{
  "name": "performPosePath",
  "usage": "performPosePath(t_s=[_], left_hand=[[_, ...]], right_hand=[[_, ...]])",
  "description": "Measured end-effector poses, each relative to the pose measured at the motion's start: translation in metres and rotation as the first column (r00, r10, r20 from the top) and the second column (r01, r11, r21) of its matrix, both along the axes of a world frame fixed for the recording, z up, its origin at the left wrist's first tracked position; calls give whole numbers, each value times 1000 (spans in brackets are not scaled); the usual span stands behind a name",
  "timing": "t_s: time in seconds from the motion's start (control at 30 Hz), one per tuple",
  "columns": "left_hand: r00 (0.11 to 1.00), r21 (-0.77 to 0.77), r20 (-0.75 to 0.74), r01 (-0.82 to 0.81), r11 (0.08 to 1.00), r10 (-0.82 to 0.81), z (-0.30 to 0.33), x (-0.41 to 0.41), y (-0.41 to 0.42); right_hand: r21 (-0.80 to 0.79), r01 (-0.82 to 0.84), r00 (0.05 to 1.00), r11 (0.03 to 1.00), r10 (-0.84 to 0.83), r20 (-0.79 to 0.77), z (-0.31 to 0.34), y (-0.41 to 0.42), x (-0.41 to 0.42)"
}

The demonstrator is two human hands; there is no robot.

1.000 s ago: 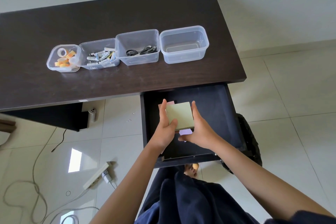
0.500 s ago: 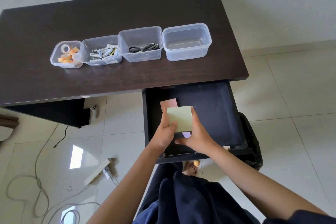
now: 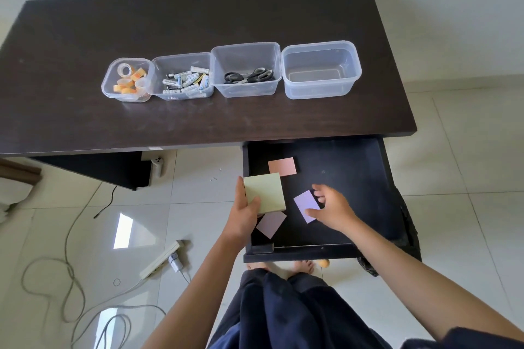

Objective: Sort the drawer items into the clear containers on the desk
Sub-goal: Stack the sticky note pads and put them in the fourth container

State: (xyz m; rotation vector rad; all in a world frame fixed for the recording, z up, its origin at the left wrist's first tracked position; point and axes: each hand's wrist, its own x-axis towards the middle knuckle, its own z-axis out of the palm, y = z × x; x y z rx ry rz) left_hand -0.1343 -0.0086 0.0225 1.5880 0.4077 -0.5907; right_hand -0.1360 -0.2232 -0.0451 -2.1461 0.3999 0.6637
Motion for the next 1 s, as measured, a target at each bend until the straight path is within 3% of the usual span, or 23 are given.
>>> performPosePath(t_s=[0.13,0.3,0.43,0.6,0.7,0.83,0.93,1.0], left_hand=[[996,-83,89,16,996,-9,-2,1,10],[991,-90,131,26,996,-14,-9,3,20],[993,-100,117,28,995,-16,-13,4,30],[993,-100,108,57,993,-46,-19,6,39],[992,-120,108,73,990,-60,-18,8,41],[991,-170,111,91,981,-72,-13,11,41],[993,-219,94,87,972,-68,-8,15,39],[994,-263,78,90,961,-72,-3,18,37]], right_hand=[[-233,-83,996,969,88,9,-38,10,-7],[-378,-115,991,919,133,21,-66,23,-11],[-341,-58,994,938,86,67,-77,23,-11],[-327,-115,983,938,154,96,-72,17,-7],[-130,66,991,989,-50,121,-49,17,-4],[84,346,894,935,-355,273,13,17,3],[238,370,816,898,-437,378,68,18,4],[284,315,817,906,-411,405,98,25,4]])
